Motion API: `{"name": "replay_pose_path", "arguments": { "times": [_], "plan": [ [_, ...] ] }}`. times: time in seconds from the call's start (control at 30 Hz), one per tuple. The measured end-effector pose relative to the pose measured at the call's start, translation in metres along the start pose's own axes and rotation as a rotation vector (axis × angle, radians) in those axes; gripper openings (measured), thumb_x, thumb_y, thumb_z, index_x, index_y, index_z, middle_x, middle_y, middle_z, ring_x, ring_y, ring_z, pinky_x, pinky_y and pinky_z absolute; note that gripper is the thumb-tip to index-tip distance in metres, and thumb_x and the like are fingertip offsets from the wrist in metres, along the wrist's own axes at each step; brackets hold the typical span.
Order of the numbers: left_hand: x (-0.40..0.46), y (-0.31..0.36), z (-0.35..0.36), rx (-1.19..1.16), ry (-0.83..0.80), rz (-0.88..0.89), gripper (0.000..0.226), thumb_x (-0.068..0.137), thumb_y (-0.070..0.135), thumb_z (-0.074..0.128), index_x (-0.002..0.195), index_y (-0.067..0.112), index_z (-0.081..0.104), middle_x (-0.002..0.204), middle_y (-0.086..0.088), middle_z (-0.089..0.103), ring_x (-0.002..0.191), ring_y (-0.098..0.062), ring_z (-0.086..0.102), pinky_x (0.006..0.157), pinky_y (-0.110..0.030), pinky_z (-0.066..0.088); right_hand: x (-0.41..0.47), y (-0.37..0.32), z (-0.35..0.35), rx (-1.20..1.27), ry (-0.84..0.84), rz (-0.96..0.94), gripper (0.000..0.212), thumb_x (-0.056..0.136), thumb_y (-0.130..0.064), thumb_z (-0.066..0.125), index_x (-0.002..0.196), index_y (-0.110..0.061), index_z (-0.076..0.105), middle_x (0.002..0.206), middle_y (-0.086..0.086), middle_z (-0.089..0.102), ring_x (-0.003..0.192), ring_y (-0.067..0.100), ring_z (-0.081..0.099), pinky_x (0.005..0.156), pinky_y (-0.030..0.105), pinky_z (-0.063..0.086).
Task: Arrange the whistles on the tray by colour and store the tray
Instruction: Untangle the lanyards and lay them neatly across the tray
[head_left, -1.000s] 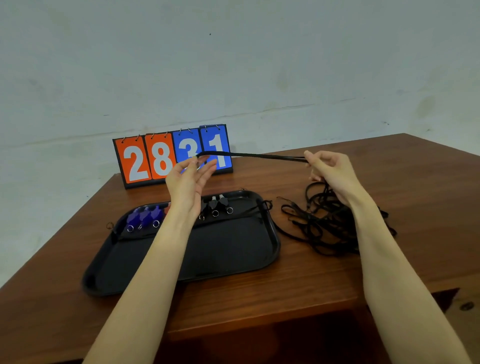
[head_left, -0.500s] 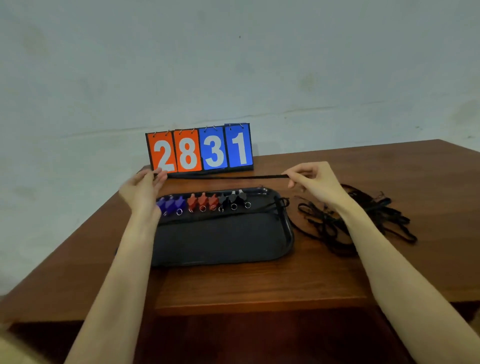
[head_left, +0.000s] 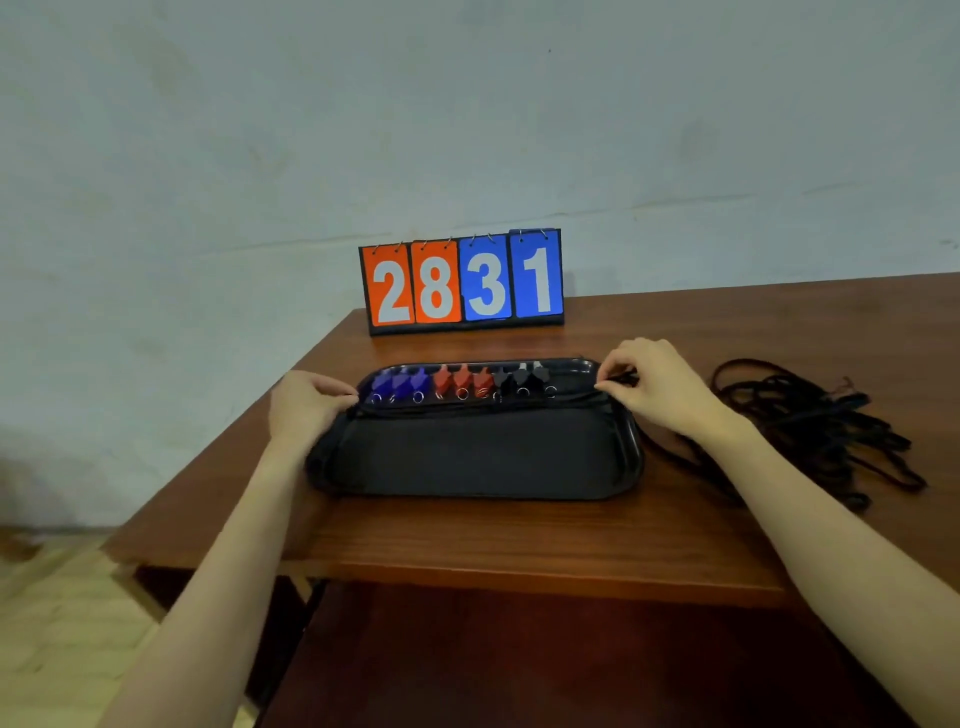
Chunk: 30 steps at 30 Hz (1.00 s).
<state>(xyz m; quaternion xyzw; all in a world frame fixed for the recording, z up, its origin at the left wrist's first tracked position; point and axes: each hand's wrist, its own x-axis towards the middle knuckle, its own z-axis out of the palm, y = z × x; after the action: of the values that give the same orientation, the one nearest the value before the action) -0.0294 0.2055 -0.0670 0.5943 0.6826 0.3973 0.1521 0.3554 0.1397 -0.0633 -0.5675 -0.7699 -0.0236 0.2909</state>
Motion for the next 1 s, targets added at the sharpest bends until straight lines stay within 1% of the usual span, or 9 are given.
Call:
{"name": "replay_pose_path", "arguments": {
  "times": [0.13,0.23,0.33,0.5,0.63,0.77,0.83,0.93,1.0],
  "plan": [
    [0.002,-0.004,0.002,0.125,-0.018,0.025,0.006,0.076,0.016,0.076,0.082,0.018,0.077,0.087,0.001,0.071,0.09,-0.02,0.064,0.083,-0.037,0.053,0.001,-0.001,0.007,-0.088,-0.043,-0.027,0.004,0.084,-0.023,0.07,0.087,-0.021,0.072,0.088,-0.003,0.067,0.086,0.015,0.06,0.089,0.042,0.047],
    [0.004,-0.002,0.005,0.227,-0.051,0.027,0.004,0.079,0.014,0.074,0.081,0.015,0.078,0.087,-0.001,0.07,0.089,-0.021,0.063,0.077,-0.032,0.05,0.002,-0.002,0.012,-0.128,-0.058,-0.023,0.005,0.086,-0.024,0.068,0.088,-0.021,0.072,0.093,-0.003,0.064,0.09,0.015,0.056,0.094,0.036,0.04],
    [0.007,0.0,0.008,0.269,-0.042,0.046,0.008,0.082,0.013,0.072,0.087,0.012,0.078,0.095,-0.005,0.071,0.081,-0.017,0.059,0.072,-0.031,0.05,0.002,-0.001,0.017,-0.136,-0.054,0.005,0.005,0.085,-0.026,0.069,0.087,-0.022,0.071,0.101,-0.003,0.056,0.1,0.015,0.048,0.092,0.031,0.032],
    [0.009,0.004,0.013,0.314,-0.036,0.043,0.013,0.085,0.014,0.068,0.094,0.01,0.076,0.1,-0.008,0.071,0.079,-0.016,0.058,0.069,-0.031,0.051,0.001,-0.004,0.017,-0.13,-0.111,0.05,0.005,0.083,-0.026,0.071,0.086,-0.022,0.071,0.113,-0.002,0.049,0.11,0.016,0.042,0.093,0.03,0.033],
    [0.009,0.005,0.017,0.344,-0.008,0.049,0.012,0.087,0.012,0.066,0.095,0.009,0.074,0.101,-0.009,0.07,0.084,-0.021,0.063,0.072,-0.033,0.053,0.001,-0.006,0.018,-0.133,-0.126,0.057,0.005,0.083,-0.026,0.071,0.087,-0.023,0.071,0.113,-0.001,0.048,0.111,0.017,0.043,0.094,0.031,0.032],
    [0.007,0.008,0.018,0.378,0.055,0.073,0.013,0.085,0.013,0.068,0.097,0.01,0.073,0.101,-0.01,0.07,0.089,-0.023,0.064,0.074,-0.034,0.053,0.001,-0.004,0.02,-0.119,-0.119,0.061,0.004,0.084,-0.024,0.07,0.088,-0.022,0.071,0.104,-0.006,0.041,0.111,0.02,0.043,0.092,0.032,0.032],
    [0.007,0.009,0.018,0.391,0.092,0.09,0.013,0.084,0.014,0.069,0.096,0.011,0.073,0.102,-0.01,0.069,0.093,-0.024,0.063,0.078,-0.037,0.054,0.001,-0.003,0.02,-0.116,-0.123,0.061,0.006,0.085,-0.024,0.069,0.089,-0.021,0.072,0.103,-0.007,0.039,0.111,0.02,0.043,0.091,0.031,0.031],
    [0.004,0.017,0.02,0.415,0.152,0.142,0.016,0.084,0.015,0.069,0.1,0.012,0.072,0.108,-0.011,0.067,0.103,-0.027,0.059,0.087,-0.043,0.051,0.002,0.0,0.016,-0.082,-0.109,0.069,0.008,0.084,-0.027,0.07,0.09,-0.022,0.072,0.105,-0.003,0.045,0.109,0.02,0.044,0.092,0.032,0.032],
    [-0.001,0.027,0.024,0.407,0.178,0.193,0.018,0.087,0.016,0.066,0.103,0.011,0.071,0.11,-0.012,0.066,0.106,-0.027,0.058,0.088,-0.043,0.051,0.002,0.005,0.005,-0.009,-0.01,0.115,0.005,0.084,-0.027,0.069,0.088,-0.024,0.071,0.106,0.0,0.051,0.108,0.019,0.046,0.095,0.035,0.035]
  ]
}}
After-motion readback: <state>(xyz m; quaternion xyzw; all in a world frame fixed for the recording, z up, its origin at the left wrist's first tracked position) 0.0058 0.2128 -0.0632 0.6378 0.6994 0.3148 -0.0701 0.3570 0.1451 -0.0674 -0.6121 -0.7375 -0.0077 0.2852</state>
